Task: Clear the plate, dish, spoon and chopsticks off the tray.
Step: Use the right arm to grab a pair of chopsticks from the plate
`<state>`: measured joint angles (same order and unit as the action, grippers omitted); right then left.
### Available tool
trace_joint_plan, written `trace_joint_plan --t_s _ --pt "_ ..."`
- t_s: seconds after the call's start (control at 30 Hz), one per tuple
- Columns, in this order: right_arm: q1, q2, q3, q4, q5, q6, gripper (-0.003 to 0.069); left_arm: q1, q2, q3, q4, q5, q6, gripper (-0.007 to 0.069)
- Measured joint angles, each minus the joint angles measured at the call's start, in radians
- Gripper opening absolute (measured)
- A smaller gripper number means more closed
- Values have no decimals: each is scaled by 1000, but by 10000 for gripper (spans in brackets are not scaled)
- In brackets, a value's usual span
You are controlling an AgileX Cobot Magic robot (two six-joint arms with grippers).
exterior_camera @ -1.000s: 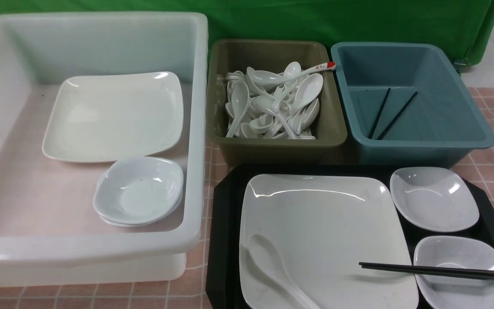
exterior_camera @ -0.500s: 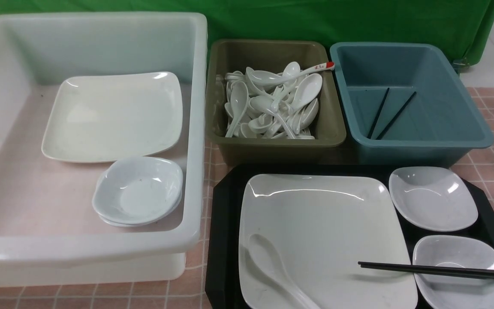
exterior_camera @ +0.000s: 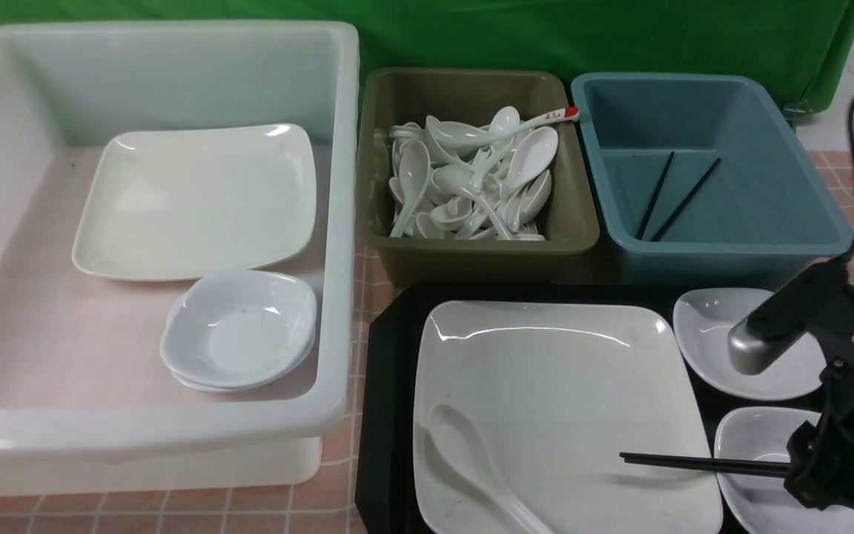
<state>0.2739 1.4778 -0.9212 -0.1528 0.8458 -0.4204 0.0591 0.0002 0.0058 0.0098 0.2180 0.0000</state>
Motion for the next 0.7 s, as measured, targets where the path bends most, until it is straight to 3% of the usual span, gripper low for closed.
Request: trace_joint_plan --t_s 0.17,0.4,0.7 --pt "3 89 -1 -32 33 -187 521 0 0 0 0 0 0 5" --pt "3 115 -6 -38 -77 -398 521 0 0 0 0 0 0 5" --pt "3 154 -6 -39 -146 -482 521 1 0 0 0 0 0 5"
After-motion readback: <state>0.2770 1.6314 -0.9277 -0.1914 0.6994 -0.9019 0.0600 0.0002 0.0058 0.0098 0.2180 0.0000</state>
